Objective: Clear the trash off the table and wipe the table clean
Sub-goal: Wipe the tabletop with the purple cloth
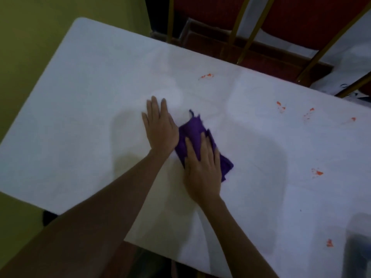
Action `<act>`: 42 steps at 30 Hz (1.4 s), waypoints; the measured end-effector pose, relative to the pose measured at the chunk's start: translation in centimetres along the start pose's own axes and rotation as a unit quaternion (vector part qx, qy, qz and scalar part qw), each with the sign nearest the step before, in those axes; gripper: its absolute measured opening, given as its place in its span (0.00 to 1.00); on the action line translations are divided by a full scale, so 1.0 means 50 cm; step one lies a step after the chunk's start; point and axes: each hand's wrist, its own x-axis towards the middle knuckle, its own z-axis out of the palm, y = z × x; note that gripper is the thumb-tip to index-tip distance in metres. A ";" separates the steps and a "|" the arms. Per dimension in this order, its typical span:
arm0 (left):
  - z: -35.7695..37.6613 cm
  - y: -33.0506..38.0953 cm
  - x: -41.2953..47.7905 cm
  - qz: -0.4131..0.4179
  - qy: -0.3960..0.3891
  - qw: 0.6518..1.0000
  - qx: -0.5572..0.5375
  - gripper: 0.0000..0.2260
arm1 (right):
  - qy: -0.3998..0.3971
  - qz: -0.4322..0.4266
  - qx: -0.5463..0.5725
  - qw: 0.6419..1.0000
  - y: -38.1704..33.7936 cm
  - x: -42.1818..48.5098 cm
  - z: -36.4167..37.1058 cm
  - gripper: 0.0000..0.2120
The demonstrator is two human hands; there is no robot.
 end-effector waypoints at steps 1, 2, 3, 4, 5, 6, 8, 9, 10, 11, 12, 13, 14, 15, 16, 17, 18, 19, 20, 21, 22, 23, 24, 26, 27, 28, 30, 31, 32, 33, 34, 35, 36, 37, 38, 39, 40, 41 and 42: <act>0.004 0.008 0.021 0.007 0.000 1.000 -0.002 0.24 | -0.002 0.003 -0.003 1.000 0.020 -0.011 -0.005 0.27; 0.008 0.013 0.034 0.015 0.004 1.000 0.002 0.24 | 0.004 0.020 0.003 1.000 0.044 -0.005 -0.014 0.26; 0.012 0.013 0.039 0.022 0.011 1.000 0.012 0.23 | 0.016 0.046 0.007 0.999 0.068 0.014 -0.020 0.26; 0.015 0.012 0.038 0.027 0.018 0.999 0.027 0.23 | 0.027 0.075 0.006 0.997 0.088 0.044 -0.028 0.25; 0.016 0.011 0.035 0.033 0.024 0.998 0.040 0.22 | 0.036 0.105 0.004 0.994 0.103 0.085 -0.036 0.25; 0.018 0.011 0.032 0.036 0.026 0.998 0.048 0.22 | 0.041 0.131 0.008 0.990 0.113 0.133 -0.045 0.26; 0.019 0.014 0.031 0.040 0.031 0.997 0.058 0.22 | 0.050 0.165 0.027 0.985 0.111 0.231 -0.052 0.26; 0.021 0.014 0.032 0.043 0.037 0.996 0.062 0.22 | 0.053 0.170 0.037 0.983 0.096 0.271 -0.049 0.26; 0.023 0.012 0.032 0.049 0.046 0.996 0.061 0.22 | 0.053 0.163 0.047 0.984 0.074 0.298 -0.044 0.26; 0.024 0.010 0.031 0.056 0.057 0.995 0.055 0.22 | 0.051 0.139 0.057 0.987 0.049 0.311 -0.037 0.26; 0.025 0.007 0.029 0.063 0.067 0.994 0.050 0.22 | 0.050 0.104 0.061 0.991 0.026 0.310 -0.032 0.25; 0.026 0.004 0.027 0.072 0.074 0.993 0.049 0.21 | 0.048 0.071 0.059 0.995 0.011 0.295 -0.026 0.25; 0.027 0.003 0.025 0.076 0.078 0.993 0.051 0.21 | 0.048 0.046 0.056 0.996 0.009 0.273 -0.028 0.25; 0.027 0.003 0.025 0.073 0.079 0.993 0.053 0.21 | 0.052 0.039 0.054 0.996 0.020 0.255 -0.033 0.24; 0.027 0.006 0.028 0.068 0.077 0.993 0.053 0.21 | 0.061 0.054 0.050 0.995 0.043 0.244 -0.038 0.24; 0.027 0.009 0.031 0.063 0.075 0.994 0.051 0.22 | 0.069 0.083 0.043 0.993 0.072 0.244 -0.046 0.24; 0.028 0.013 0.032 0.059 0.074 0.994 0.049 0.22 | 0.074 0.123 0.034 0.989 0.101 0.258 -0.055 0.24; 0.029 0.016 0.033 0.059 0.074 0.994 0.048 0.22 | 0.076 0.159 0.028 0.984 0.123 0.285 -0.062 0.25; 0.029 0.018 0.035 0.061 0.077 0.994 0.049 0.22 | 0.080 0.187 0.026 0.979 0.134 0.323 -0.065 0.25; 0.030 0.019 0.036 0.062 0.079 0.994 0.049 0.21 | 0.083 0.204 0.030 0.975 0.136 0.365 -0.067 0.25; 0.030 0.017 0.036 0.061 0.082 0.994 0.048 0.21 | 0.085 0.209 0.039 0.973 0.126 0.406 -0.069 0.26; 0.030 0.016 0.034 0.060 0.085 0.993 0.048 0.21 | 0.086 0.203 0.053 0.974 0.107 0.443 -0.068 0.26; 0.031 0.013 0.032 0.059 0.087 0.993 0.049 0.21 | 0.083 0.184 0.064 0.977 0.083 0.475 -0.062 0.25; 0.033 0.013 0.029 0.064 0.094 0.992 0.057 0.21 | 0.064 0.118 0.056 0.989 0.033 0.503 -0.046 0.25; 0.032 0.012 0.030 0.070 0.094 0.991 0.062 0.21 | 0.053 0.075 0.047 0.995 0.014 0.497 -0.041 0.24; 0.031 0.009 0.030 0.075 0.093 0.991 0.066 0.21 | 0.040 0.027 0.041 0.998 0.004 0.480 -0.040 0.24; 0.029 0.004 0.028 0.078 0.090 0.991 0.066 0.21 | 0.006 -0.074 0.045 0.996 0.019 0.414 -0.052 0.24; 0.028 0.004 0.029 0.076 0.087 0.991 0.065 0.22 | -0.004 -0.110 0.046 0.993 0.042 0.371 -0.060 0.24; 0.028 0.005 0.031 0.073 0.082 0.992 0.063 0.22 | -0.007 -0.128 0.043 0.991 0.076 0.329 -0.069 0.24; 0.027 0.008 0.033 0.070 0.078 0.993 0.060 0.22 | 0.001 -0.122 0.037 0.992 0.117 0.301 -0.079 0.24; 0.028 0.012 0.034 0.065 0.075 0.993 0.058 0.22 | 0.015 -0.098 0.030 0.995 0.157 0.292 -0.089 0.23; 0.028 0.015 0.035 0.061 0.076 0.994 0.056 0.22 | 0.030 -0.060 0.025 0.997 0.188 0.306 -0.095 0.23; 0.028 0.017 0.037 0.059 0.081 0.994 0.054 0.22 | 0.043 -0.018 0.019 0.999 0.203 0.337 -0.096 0.23; 0.027 0.016 0.038 0.060 0.087 0.993 0.051 0.22 | 0.055 0.023 0.015 0.998 0.202 0.376 -0.094 0.24; 0.028 0.014 0.038 0.063 0.093 0.993 0.047 0.21 | 0.064 0.060 0.018 0.996 0.187 0.416 -0.093 0.25; 0.031 0.012 0.036 0.065 0.098 0.992 0.047 0.21 | 0.072 0.090 0.026 0.993 0.161 0.455 -0.088 0.25; 0.032 0.010 0.034 0.068 0.102 0.991 0.050 0.21 | 0.076 0.107 0.035 0.991 0.129 0.486 -0.081 0.25; 0.034 0.009 0.034 0.070 0.105 0.991 0.052 0.21 | 0.076 0.106 0.042 0.991 0.097 0.505 -0.074 0.24; 0.035 0.009 0.035 0.070 0.106 0.991 0.050 0.21 | 0.073 0.086 0.043 0.993 0.067 0.509 -0.066 0.24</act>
